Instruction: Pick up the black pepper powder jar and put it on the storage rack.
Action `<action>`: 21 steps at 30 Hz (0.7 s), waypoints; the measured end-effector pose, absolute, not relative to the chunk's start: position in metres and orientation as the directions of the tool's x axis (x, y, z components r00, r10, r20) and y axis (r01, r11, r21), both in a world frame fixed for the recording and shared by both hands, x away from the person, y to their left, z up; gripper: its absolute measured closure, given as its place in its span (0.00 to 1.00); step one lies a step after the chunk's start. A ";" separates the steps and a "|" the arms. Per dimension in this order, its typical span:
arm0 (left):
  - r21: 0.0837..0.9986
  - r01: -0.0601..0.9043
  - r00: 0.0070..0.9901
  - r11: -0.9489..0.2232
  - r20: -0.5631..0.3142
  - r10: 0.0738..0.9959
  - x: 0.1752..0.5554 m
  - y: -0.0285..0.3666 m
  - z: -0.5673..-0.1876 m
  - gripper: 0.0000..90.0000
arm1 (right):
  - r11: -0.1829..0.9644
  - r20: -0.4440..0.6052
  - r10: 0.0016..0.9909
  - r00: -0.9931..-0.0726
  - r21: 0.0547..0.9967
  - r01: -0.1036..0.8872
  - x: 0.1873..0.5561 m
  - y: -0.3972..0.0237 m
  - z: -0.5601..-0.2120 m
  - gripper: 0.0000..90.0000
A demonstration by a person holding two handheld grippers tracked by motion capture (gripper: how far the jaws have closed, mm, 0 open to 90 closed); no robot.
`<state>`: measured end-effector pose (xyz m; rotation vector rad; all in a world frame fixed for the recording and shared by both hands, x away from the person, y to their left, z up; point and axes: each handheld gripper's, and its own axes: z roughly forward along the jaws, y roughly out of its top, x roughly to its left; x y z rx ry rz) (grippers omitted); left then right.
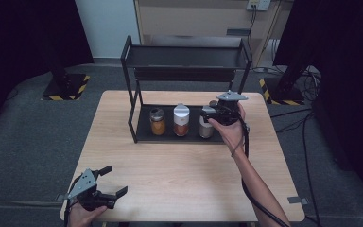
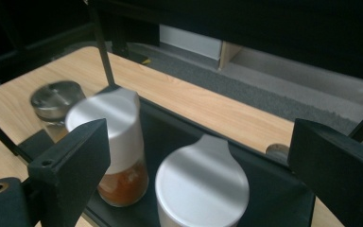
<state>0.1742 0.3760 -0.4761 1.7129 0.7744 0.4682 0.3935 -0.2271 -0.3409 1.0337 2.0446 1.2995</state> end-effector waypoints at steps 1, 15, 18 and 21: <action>0.956 0.255 0.703 -0.142 -0.083 0.706 0.174 0.376 -0.476 0.00 | 0.256 -0.017 0.806 -0.591 0.911 0.323 0.391 -0.228 -0.338 0.07; 0.956 0.263 0.696 -0.132 -0.093 0.712 0.174 0.376 -0.476 0.00 | 0.275 -0.046 0.743 -0.668 0.931 0.241 0.360 -0.239 -0.310 0.06; 0.956 0.263 0.695 -0.127 -0.097 0.713 0.175 0.376 -0.477 0.00 | 0.285 -0.053 0.728 -0.683 0.930 0.231 0.354 -0.242 -0.307 0.05; 0.956 0.265 0.694 -0.123 -0.101 0.713 0.174 0.376 -0.477 0.00 | 0.278 -0.055 0.717 -0.695 0.937 0.213 0.344 -0.247 -0.306 0.04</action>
